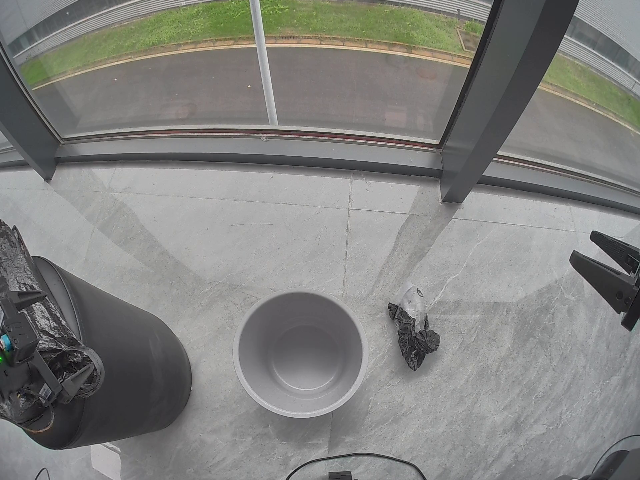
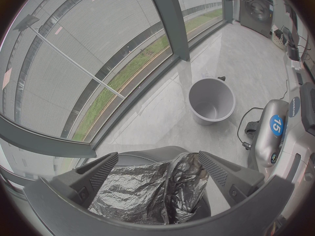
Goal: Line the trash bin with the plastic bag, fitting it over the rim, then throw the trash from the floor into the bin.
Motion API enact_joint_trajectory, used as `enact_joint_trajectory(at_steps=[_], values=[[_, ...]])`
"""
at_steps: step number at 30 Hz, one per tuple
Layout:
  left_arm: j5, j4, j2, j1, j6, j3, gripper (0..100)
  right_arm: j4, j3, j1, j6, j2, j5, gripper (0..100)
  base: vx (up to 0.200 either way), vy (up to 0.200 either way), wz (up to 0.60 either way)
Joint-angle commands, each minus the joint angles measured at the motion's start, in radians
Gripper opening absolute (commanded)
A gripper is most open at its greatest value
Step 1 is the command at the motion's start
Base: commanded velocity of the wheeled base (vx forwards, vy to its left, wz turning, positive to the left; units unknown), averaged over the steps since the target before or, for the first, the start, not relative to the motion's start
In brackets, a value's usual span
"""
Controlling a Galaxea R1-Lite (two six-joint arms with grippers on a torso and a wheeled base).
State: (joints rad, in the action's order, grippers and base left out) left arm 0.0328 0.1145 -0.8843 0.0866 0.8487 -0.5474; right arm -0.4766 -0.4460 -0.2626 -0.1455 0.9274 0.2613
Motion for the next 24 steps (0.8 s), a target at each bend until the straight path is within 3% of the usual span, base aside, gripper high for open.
enact_joint_trajectory(at_steps=[1, 12, 24], values=[[0.012, -0.002, -0.03, -0.022, 0.004, -0.014, 100, 0.0, 0.004, -0.001, 0.001, 0.002, 0.001, 100, 0.0, 0.0, 0.0], [0.03, -0.004, -0.041, -0.151, 0.081, -0.003, 100, 0.001, 0.006, -0.001, 0.001, 0.011, 0.003, 100, 0.0, 0.0, 0.0], [0.026, -0.009, -0.097, -0.157, 0.089, 0.034, 100, 0.0, 0.012, -0.001, 0.0, 0.017, 0.003, 100, 0.0, 0.0, 0.0]])
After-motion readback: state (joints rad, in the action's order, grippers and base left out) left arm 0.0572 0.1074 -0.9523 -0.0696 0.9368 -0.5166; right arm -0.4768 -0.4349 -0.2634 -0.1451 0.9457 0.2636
